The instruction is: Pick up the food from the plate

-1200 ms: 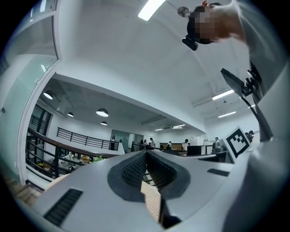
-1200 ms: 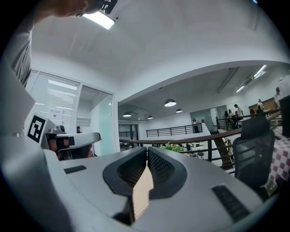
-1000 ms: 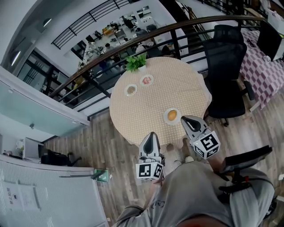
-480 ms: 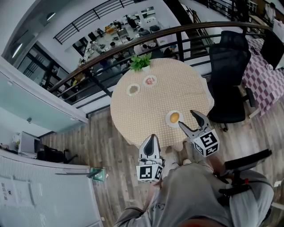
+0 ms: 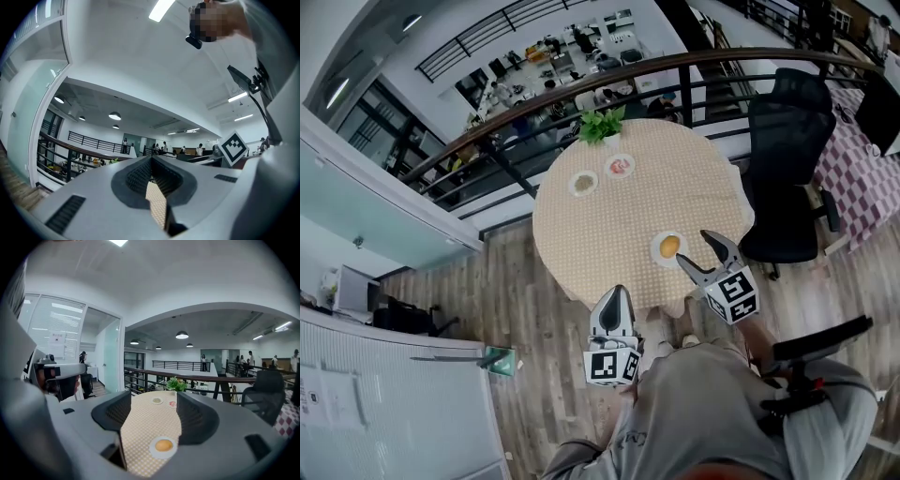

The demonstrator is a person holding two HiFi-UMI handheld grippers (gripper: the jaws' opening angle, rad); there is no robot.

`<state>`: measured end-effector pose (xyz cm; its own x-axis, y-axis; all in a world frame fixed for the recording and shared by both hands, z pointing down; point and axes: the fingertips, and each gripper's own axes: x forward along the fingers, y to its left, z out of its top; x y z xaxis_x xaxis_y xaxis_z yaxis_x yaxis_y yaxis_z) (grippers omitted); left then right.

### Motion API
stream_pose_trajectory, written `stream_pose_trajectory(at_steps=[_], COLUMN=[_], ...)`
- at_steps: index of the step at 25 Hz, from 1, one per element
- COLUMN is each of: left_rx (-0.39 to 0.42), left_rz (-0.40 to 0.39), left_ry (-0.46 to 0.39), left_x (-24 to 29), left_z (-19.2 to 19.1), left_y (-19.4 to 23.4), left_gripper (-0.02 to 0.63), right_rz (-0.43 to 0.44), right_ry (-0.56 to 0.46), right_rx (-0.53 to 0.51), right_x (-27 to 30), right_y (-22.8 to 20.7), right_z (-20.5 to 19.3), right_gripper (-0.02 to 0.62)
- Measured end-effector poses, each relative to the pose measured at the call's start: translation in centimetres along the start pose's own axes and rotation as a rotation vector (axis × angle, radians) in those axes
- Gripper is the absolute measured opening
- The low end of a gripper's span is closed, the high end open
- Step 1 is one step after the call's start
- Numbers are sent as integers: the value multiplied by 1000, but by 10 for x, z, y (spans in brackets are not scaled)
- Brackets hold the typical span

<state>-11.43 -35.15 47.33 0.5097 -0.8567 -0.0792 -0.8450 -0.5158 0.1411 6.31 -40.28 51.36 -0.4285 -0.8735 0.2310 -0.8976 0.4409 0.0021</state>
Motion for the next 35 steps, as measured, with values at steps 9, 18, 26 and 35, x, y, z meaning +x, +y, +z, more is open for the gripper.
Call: stream_pose_trajectory(at_steps=[9,18,26,35], left_rx=[-11,-5,0,12], left_rz=[65,119,144,158], left_ry=[3,-6,-4,2], left_x=[-23,-34,-39,-39], left_z=[-2,1,0,5], left_y=[14,28,36,43], left_gripper=[11,11,11,11], right_rz=[40,110,189,341], right_ry=[131,312,427,565], right_rx=[-88,-241,-581,-766], right_x=[38,89,128,159], right_y=[2,1,2,-4], right_z=[-39,-101,-168,-253], right_gripper=[293,295,295,295])
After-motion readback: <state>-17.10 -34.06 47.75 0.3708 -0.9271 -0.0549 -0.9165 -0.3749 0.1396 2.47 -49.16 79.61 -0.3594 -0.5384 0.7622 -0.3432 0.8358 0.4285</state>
